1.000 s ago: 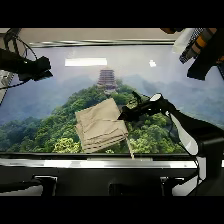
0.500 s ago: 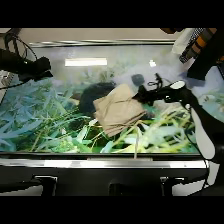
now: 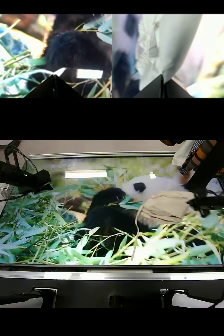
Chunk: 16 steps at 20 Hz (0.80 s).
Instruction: Fold the clothes and pants, and hang the long-sleeved shirts on hangers.
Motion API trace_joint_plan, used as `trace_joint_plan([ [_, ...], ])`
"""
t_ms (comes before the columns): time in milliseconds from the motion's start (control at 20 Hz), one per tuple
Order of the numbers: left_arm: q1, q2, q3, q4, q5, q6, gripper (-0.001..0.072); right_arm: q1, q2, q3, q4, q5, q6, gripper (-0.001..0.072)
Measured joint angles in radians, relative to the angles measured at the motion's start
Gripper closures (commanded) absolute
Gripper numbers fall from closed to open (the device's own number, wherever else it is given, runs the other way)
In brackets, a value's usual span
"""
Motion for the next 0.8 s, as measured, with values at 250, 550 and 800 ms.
trace_joint_plan([
  [250, 0.0, 0.0, 0.0, 0.0, -0.001, 0.0, 0.0693, -0.141, 0.093, -0.018, -0.44, 0.191, 0.209, 0.0674],
  [550, 0.0, 0.0, 0.0, 0.0, -0.002, 0.0, 0.0693, -0.184, 0.166, -0.179, -0.685, 0.364, 0.268, 0.0672],
  [800, 0.0, 0.0, 0.0, 0.0, -0.002, 0.0, 0.0693, -0.189, 0.196, -0.311, -0.787, 0.428, 0.277, 0.066],
])
